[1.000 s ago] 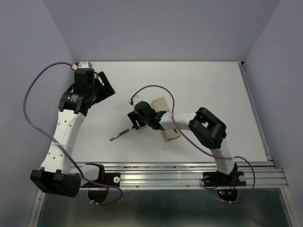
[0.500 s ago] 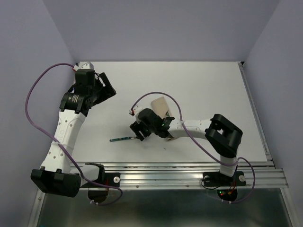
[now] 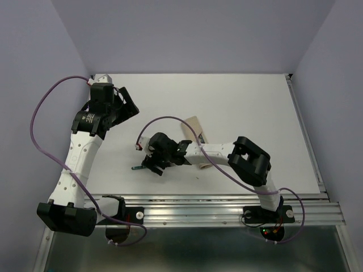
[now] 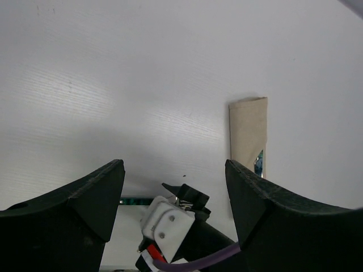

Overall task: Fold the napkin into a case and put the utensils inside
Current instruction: Move the fork to the center of the board.

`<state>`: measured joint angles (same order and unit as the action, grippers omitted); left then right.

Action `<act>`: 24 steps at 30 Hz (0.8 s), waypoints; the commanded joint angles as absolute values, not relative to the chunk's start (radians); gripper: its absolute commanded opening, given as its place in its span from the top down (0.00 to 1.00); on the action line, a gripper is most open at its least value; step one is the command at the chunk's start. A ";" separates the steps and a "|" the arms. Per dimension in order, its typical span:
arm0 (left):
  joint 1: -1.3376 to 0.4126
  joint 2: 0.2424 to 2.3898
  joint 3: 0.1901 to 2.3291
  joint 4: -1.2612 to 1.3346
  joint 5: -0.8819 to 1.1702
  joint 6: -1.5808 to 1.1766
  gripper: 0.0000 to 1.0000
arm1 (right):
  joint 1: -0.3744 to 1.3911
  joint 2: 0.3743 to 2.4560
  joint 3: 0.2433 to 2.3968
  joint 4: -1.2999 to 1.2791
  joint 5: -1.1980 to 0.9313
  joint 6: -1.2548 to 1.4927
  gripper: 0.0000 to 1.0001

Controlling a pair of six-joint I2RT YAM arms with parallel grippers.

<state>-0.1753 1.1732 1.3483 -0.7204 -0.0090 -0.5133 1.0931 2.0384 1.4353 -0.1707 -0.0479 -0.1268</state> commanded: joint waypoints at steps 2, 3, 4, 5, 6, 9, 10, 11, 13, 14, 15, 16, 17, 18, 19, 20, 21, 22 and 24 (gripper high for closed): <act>-0.172 1.150 1.347 -0.692 -0.026 -0.505 0.18 | 1.109 2.106 1.509 -0.259 -0.152 -0.179 0.23; -0.172 1.152 1.347 -0.692 -0.026 -0.503 0.18 | 1.109 2.112 1.509 -0.262 -0.150 -0.179 0.23; -0.172 1.154 1.347 -0.692 -0.028 -0.503 0.18 | 1.109 2.117 1.509 -0.265 -0.146 -0.179 0.24; -0.172 1.157 1.344 -0.690 -0.026 -0.503 0.18 | 1.109 2.124 1.506 -0.265 -0.131 -0.178 0.26; -0.170 1.157 1.341 -0.689 -0.025 -0.503 0.18 | 1.109 2.128 1.506 -0.264 -0.123 -0.172 0.27; -0.170 1.160 1.333 -0.681 -0.017 -0.505 0.18 | 1.118 2.137 1.500 -0.246 -0.092 -0.149 0.35; -0.170 1.160 1.333 -0.680 -0.015 -0.506 0.18 | 1.118 2.138 1.499 -0.239 -0.084 -0.141 0.38; -0.170 1.160 1.330 -0.678 -0.014 -0.506 0.18 | 1.118 2.140 1.496 -0.232 -0.081 -0.138 0.44; -0.170 1.160 1.328 -0.677 -0.014 -0.506 0.18 | 1.118 2.141 1.490 -0.210 -0.083 -0.124 0.48; -0.170 1.160 1.328 -0.676 -0.014 -0.506 0.18 | 1.118 2.143 1.488 -0.192 -0.086 -0.115 0.49; -0.170 1.160 1.327 -0.676 -0.014 -0.506 0.18 | 1.118 2.148 1.488 -0.187 -0.084 -0.110 0.49; -0.170 1.160 1.328 -0.676 -0.012 -0.505 0.18 | 1.118 2.152 1.494 -0.183 -0.083 -0.106 0.49; -0.170 1.160 1.327 -0.676 -0.011 -0.505 0.18 | 1.118 2.157 1.500 -0.184 -0.083 -0.104 0.49; -0.170 1.160 1.328 -0.676 -0.009 -0.505 0.18 | 1.118 2.163 1.505 -0.183 -0.083 -0.101 0.48; -0.170 1.160 1.327 -0.676 -0.009 -0.505 0.18 | 1.118 2.174 1.514 -0.181 -0.083 -0.098 0.48; -0.170 1.160 1.325 -0.676 -0.009 -0.505 0.18 | 1.118 2.180 1.519 -0.183 -0.083 -0.100 0.48; -0.170 1.160 1.325 -0.676 -0.008 -0.503 0.18 | 1.118 2.186 1.523 -0.183 -0.081 -0.100 0.49; -0.170 1.160 1.322 -0.675 -0.006 -0.502 0.18 | 1.118 2.192 1.528 -0.183 -0.083 -0.098 0.50; -0.170 1.160 1.321 -0.673 -0.006 -0.502 0.18 | 1.118 2.204 1.537 -0.184 -0.081 -0.098 0.57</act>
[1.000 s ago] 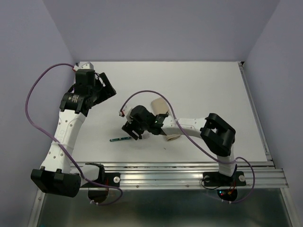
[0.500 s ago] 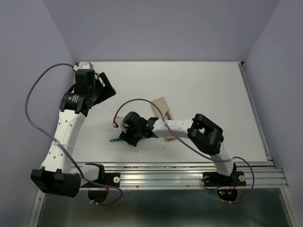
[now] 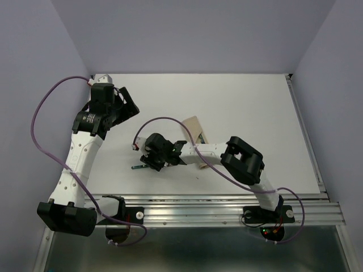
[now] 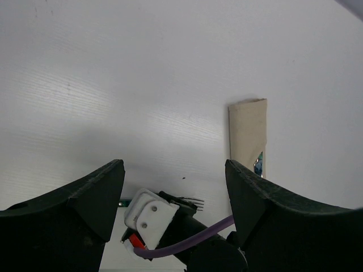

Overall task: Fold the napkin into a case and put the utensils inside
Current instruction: Move the fork to the center of the board, then pick up the fork from the corner of the board.

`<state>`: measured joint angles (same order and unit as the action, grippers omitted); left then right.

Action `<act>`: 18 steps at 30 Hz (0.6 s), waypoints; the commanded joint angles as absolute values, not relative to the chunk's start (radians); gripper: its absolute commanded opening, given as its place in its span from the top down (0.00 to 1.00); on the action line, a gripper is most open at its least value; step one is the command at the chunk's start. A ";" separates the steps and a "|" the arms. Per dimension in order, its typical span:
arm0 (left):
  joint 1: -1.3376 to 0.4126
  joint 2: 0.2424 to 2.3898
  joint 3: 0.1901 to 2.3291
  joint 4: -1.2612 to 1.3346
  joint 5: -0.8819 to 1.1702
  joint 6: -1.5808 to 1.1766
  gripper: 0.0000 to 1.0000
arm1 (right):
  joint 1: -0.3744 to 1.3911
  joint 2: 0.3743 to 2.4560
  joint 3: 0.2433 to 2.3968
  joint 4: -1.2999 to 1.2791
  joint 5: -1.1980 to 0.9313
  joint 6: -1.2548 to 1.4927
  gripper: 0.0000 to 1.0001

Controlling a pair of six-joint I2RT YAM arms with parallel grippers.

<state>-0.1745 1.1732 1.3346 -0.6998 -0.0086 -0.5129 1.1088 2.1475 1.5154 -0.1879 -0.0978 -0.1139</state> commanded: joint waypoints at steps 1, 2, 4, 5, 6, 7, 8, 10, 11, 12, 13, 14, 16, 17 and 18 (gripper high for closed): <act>-0.170 1.160 1.321 -0.675 -0.006 -0.502 0.18 | 1.118 2.206 1.539 -0.183 -0.080 -0.097 0.62; -0.170 1.160 1.319 -0.673 -0.006 -0.500 0.18 | 1.118 2.206 1.539 -0.184 -0.080 -0.095 0.72; -0.170 1.161 1.318 -0.673 -0.006 -0.499 0.18 | 1.118 2.197 1.531 -0.183 -0.071 -0.091 0.84; -0.170 1.161 1.316 -0.672 -0.006 -0.499 0.18 | 1.118 2.183 1.526 -0.183 -0.063 -0.086 0.95; -0.170 1.163 1.315 -0.669 -0.006 -0.499 0.18 | 1.118 2.169 1.516 -0.184 -0.042 -0.077 0.99; -0.170 1.166 1.316 -0.667 -0.005 -0.499 0.18 | 1.118 2.157 1.508 -0.183 -0.028 -0.068 0.99; -0.172 1.172 1.316 -0.663 -0.005 -0.500 0.18 | 1.118 2.140 1.499 -0.180 -0.017 -0.061 0.99; -0.169 1.190 1.321 -0.647 0.032 -0.497 0.18 | 1.118 2.079 1.471 -0.166 0.024 -0.037 0.99; -0.169 1.198 1.324 -0.643 0.038 -0.497 0.18 | 1.118 2.056 1.463 -0.163 0.035 -0.028 0.99; -0.169 1.206 1.333 -0.637 0.043 -0.497 0.18 | 1.118 2.011 1.459 -0.158 0.058 -0.009 0.99; -0.169 1.215 1.338 -0.631 0.051 -0.497 0.18 | 1.118 1.988 1.451 -0.155 0.067 -0.003 0.99; -0.169 1.238 1.344 -0.620 0.066 -0.497 0.18 | 1.118 1.967 1.439 -0.153 0.075 0.017 0.99; -0.169 1.273 1.361 -0.597 0.087 -0.497 0.18 | 1.094 1.906 1.430 -0.155 0.097 0.072 0.99; -0.169 1.282 1.362 -0.585 0.113 -0.499 0.18 | 1.085 1.887 1.414 -0.155 0.101 0.087 0.99; -0.169 1.295 1.368 -0.575 0.127 -0.502 0.18 | 1.075 1.867 1.404 -0.156 0.109 0.112 0.99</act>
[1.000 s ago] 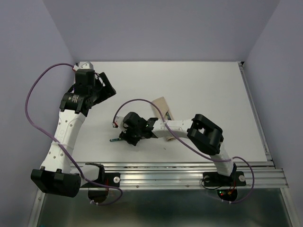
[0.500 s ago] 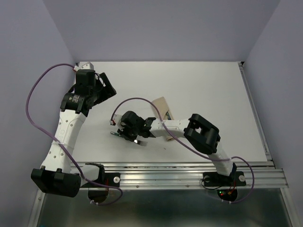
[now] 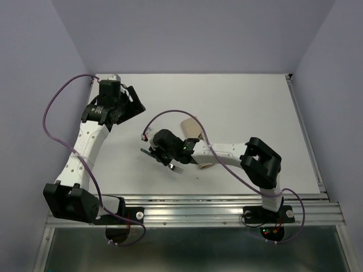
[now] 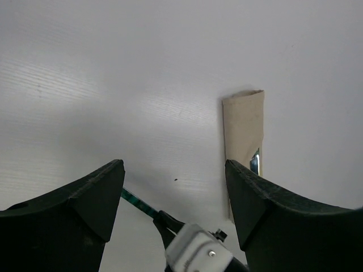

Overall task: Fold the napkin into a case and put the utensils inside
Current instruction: Pick up the fork from the corner of the board, then place the smaller rectangle folded napkin at the center of the board.

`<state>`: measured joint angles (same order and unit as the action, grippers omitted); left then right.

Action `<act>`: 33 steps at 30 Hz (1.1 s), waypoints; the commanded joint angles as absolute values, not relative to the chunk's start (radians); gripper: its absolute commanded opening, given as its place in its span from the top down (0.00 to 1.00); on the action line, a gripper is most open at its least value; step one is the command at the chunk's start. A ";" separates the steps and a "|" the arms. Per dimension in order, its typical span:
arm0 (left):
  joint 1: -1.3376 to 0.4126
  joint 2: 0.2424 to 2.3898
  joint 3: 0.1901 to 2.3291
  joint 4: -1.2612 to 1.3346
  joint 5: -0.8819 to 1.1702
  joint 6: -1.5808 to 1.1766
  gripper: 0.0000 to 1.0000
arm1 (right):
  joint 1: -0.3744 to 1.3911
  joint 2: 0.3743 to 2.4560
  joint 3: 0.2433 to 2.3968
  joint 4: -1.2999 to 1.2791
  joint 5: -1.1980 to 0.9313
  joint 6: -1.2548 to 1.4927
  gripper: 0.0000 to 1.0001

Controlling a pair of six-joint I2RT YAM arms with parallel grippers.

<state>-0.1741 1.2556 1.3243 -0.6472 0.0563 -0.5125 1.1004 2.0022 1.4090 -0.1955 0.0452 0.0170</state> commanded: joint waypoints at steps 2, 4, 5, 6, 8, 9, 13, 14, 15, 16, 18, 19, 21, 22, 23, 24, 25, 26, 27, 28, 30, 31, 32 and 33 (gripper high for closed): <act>-0.169 1.334 1.374 -0.543 0.182 -0.506 0.18 | 1.045 1.800 1.378 -0.163 0.115 0.139 0.99; -0.169 1.365 1.384 -0.523 0.210 -0.508 0.18 | 1.019 1.754 1.338 -0.184 0.118 0.185 0.99; -0.169 1.396 1.388 -0.505 0.244 -0.508 0.18 | 0.991 1.732 1.324 -0.195 0.120 0.196 0.99; -0.169 1.413 1.394 -0.494 0.258 -0.511 0.18 | 0.976 1.688 1.301 -0.224 0.126 0.225 0.99; -0.172 1.456 1.404 -0.465 0.299 -0.514 0.18 | 0.942 1.649 1.282 -0.264 0.132 0.252 0.99; -0.176 1.471 1.413 -0.454 0.314 -0.518 0.18 | 0.911 1.614 1.261 -0.308 0.147 0.276 0.99; -0.213 1.587 1.465 -0.413 0.345 -0.517 0.18 | 0.842 1.520 1.172 -0.386 0.179 0.334 0.99; -0.224 1.612 1.482 -0.411 0.345 -0.515 0.19 | 0.833 1.502 1.151 -0.399 0.187 0.347 0.99; -0.235 1.638 1.517 -0.411 0.347 -0.514 0.19 | 0.824 1.484 1.131 -0.406 0.204 0.359 0.99; -0.254 1.696 1.534 -0.410 0.353 -0.508 0.20 | 0.812 1.450 1.090 -0.426 0.213 0.382 0.99; -0.274 1.753 1.590 -0.408 0.354 -0.502 0.21 | 0.811 1.422 1.051 -0.451 0.236 0.408 0.99; -0.285 1.779 1.607 -0.408 0.354 -0.502 0.21 | 0.801 1.398 1.033 -0.459 0.244 0.435 0.99; -0.307 1.854 1.659 -0.400 0.371 -0.497 0.21 | 0.801 1.376 0.983 -0.475 0.250 0.462 0.99; -0.313 1.877 1.676 -0.394 0.380 -0.494 0.21 | 0.801 1.368 0.970 -0.479 0.250 0.478 0.99; -0.317 1.923 1.692 -0.384 0.400 -0.491 0.21 | 0.801 1.355 0.956 -0.482 0.249 0.488 0.99; -0.325 1.946 1.725 -0.379 0.411 -0.486 0.21 | 0.801 1.350 0.934 -0.485 0.247 0.497 0.99; -0.330 1.968 1.741 -0.374 0.419 -0.483 0.21 | 0.801 1.344 0.924 -0.491 0.244 0.506 0.99; -0.337 2.011 1.759 -0.370 0.435 -0.480 0.21 | 0.801 1.338 0.916 -0.492 0.239 0.511 0.99; -0.342 2.034 1.791 -0.368 0.443 -0.474 0.21 | 0.801 1.336 0.908 -0.491 0.232 0.512 0.99; -0.345 2.051 1.805 -0.367 0.452 -0.468 0.21 | 0.801 1.336 0.896 -0.491 0.216 0.514 0.99; -0.356 2.108 1.845 -0.362 0.471 -0.462 0.21 | 0.801 1.347 0.893 -0.494 0.197 0.512 0.99; -0.357 2.121 1.851 -0.359 0.482 -0.456 0.21 | 0.801 1.350 0.893 -0.494 0.193 0.508 0.99; -0.359 2.147 1.856 -0.344 0.498 -0.454 0.21 | 0.801 1.356 0.894 -0.494 0.190 0.506 0.99; -0.362 2.160 1.868 -0.341 0.505 -0.454 0.21 | 0.801 1.368 0.897 -0.494 0.186 0.503 0.99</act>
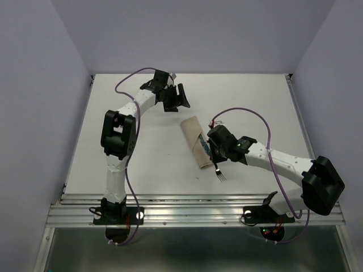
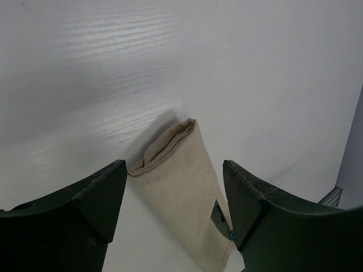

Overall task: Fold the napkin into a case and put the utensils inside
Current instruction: Place the smaller rectangle folded napkin at the center of the board.

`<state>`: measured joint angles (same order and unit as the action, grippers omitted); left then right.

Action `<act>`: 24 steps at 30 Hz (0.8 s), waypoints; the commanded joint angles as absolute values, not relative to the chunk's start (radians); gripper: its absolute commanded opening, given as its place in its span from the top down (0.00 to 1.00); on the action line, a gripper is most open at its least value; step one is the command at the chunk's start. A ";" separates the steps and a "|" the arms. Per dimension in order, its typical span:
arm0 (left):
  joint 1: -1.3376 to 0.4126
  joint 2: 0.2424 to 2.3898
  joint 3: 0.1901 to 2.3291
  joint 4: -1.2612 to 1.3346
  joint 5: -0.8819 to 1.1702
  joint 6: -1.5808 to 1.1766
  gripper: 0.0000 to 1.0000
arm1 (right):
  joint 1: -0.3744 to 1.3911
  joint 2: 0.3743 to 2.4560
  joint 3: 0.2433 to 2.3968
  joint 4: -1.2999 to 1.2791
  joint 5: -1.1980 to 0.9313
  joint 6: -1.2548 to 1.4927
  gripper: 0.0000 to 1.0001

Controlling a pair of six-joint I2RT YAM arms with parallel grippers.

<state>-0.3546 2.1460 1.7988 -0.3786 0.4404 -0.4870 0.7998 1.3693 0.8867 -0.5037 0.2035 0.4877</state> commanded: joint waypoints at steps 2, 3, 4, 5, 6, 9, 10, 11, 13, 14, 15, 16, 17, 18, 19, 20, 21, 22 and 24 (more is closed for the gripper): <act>-0.368 2.190 1.879 -0.336 0.514 -0.445 0.21 | 0.801 1.382 0.910 -0.492 0.178 0.494 0.99; -0.370 2.200 1.882 -0.334 0.515 -0.442 0.21 | 0.801 1.390 0.911 -0.483 0.172 0.491 0.99; -0.371 2.207 1.884 -0.331 0.518 -0.440 0.22 | 0.801 1.397 0.916 -0.480 0.164 0.486 0.99; -0.373 2.223 1.882 -0.330 0.531 -0.436 0.22 | 0.801 1.414 0.923 -0.477 0.160 0.483 0.99; -0.373 2.230 1.884 -0.330 0.537 -0.433 0.21 | 0.801 1.423 0.928 -0.469 0.147 0.479 0.99; -0.374 2.247 1.865 -0.328 0.549 -0.428 0.21 | 0.801 1.456 0.943 -0.453 0.127 0.476 0.99; -0.374 2.247 1.858 -0.324 0.554 -0.426 0.22 | 0.801 1.465 0.948 -0.449 0.126 0.476 0.99; -0.376 2.244 1.849 -0.316 0.560 -0.425 0.22 | 0.801 1.479 0.951 -0.446 0.126 0.474 0.99; -0.377 2.241 1.826 -0.307 0.564 -0.423 0.22 | 0.801 1.489 0.963 -0.433 0.126 0.472 0.99; -0.377 2.237 1.816 -0.301 0.572 -0.422 0.22 | 0.801 1.502 0.971 -0.430 0.126 0.469 0.99; -0.377 2.234 1.806 -0.295 0.578 -0.420 0.22 | 0.801 1.509 0.977 -0.426 0.129 0.469 0.99; -0.377 2.229 1.775 -0.284 0.583 -0.423 0.22 | 0.801 1.519 0.992 -0.425 0.133 0.471 0.99; -0.376 2.221 1.757 -0.264 0.595 -0.426 0.22 | 0.801 1.528 1.002 -0.426 0.136 0.471 0.99; -0.377 2.217 1.743 -0.256 0.598 -0.428 0.22 | 0.801 1.535 1.008 -0.426 0.138 0.471 0.99; -0.376 2.211 1.718 -0.246 0.603 -0.429 0.22 | 0.801 1.552 1.017 -0.423 0.141 0.475 0.99; -0.377 2.207 1.709 -0.241 0.603 -0.430 0.22 | 0.801 1.558 1.022 -0.420 0.141 0.477 0.99; -0.377 2.203 1.692 -0.239 0.604 -0.428 0.22 | 0.801 1.574 1.026 -0.416 0.143 0.480 0.99; -0.377 2.201 1.684 -0.236 0.604 -0.428 0.22 | 0.801 1.581 1.031 -0.413 0.143 0.480 0.99; -0.377 2.192 1.668 -0.232 0.604 -0.426 0.22 | 0.801 1.594 1.042 -0.399 0.144 0.486 0.99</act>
<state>-0.3721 2.2570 1.7073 -0.2508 0.5945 -0.4488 0.7998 1.5787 0.9943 -0.4564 0.1379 0.4793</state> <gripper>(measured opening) 0.781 0.154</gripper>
